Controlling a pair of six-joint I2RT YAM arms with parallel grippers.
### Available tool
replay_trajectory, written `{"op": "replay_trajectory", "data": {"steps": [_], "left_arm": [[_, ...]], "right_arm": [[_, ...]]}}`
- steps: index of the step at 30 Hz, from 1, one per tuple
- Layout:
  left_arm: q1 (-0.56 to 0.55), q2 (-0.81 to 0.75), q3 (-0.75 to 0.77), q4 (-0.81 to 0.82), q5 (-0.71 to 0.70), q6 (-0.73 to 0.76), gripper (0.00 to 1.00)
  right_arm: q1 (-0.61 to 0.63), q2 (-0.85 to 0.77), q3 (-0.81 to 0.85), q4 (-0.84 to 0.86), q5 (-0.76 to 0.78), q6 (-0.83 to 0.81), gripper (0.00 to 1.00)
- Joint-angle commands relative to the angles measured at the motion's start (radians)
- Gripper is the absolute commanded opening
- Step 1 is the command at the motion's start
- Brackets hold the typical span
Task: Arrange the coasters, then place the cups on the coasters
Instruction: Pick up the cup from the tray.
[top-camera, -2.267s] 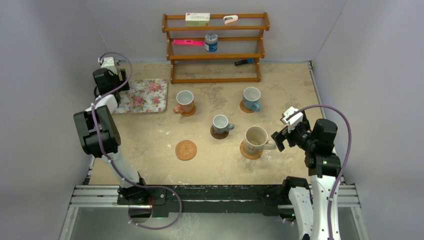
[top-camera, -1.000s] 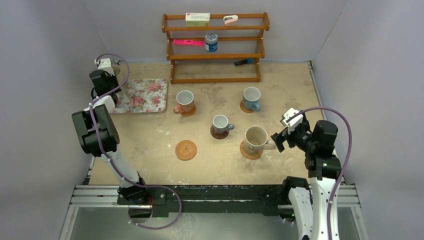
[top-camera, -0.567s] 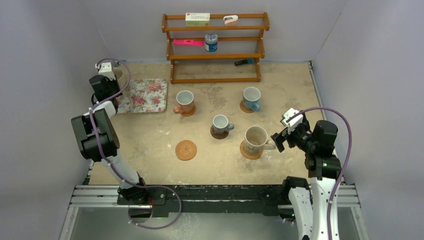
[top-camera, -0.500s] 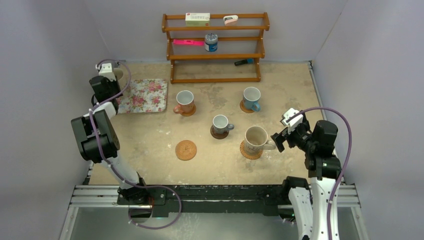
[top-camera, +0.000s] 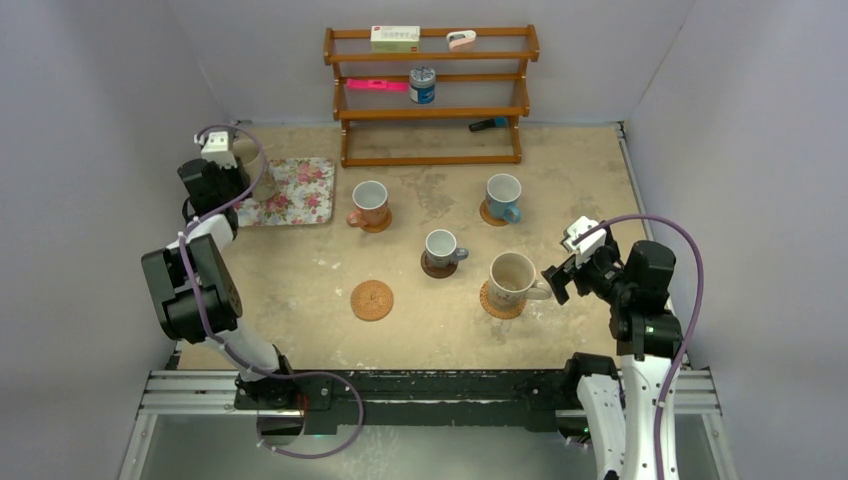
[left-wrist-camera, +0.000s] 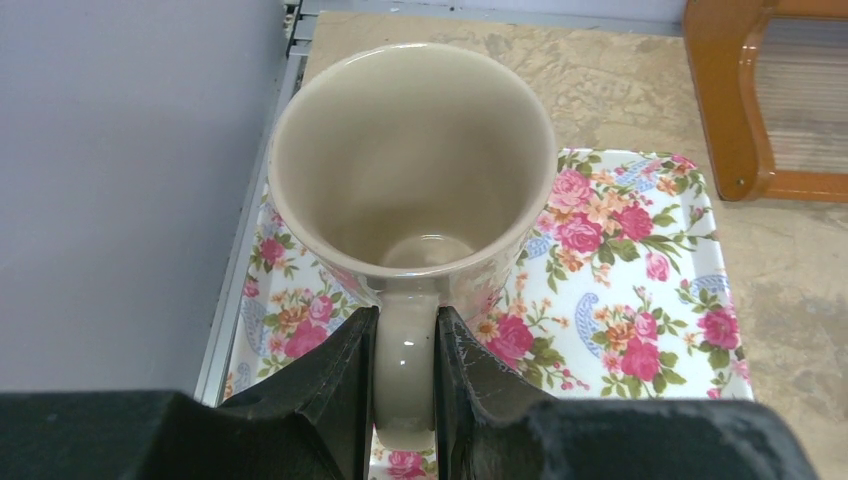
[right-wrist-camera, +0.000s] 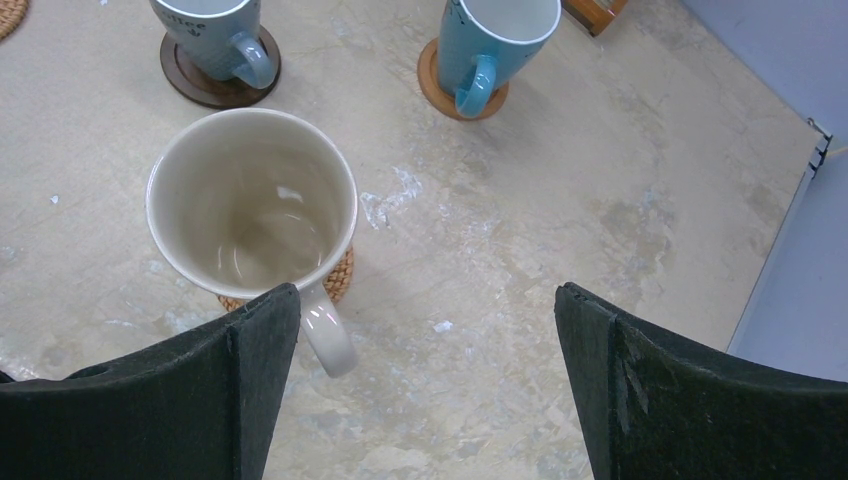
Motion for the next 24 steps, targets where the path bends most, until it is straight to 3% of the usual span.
{"op": "replay_trajectory", "data": {"steps": [1,24], "left_arm": [[0.007,-0.112,0.001,0.197,0.077,-0.025,0.00],[0.007,-0.347,-0.211,0.223,0.400,0.083,0.00]], "right_arm": [[0.001,-0.005,-0.005,-0.005,-0.020,-0.006,0.99],[0.001,0.000,-0.006,-0.003,-0.021,-0.009,0.99]]}}
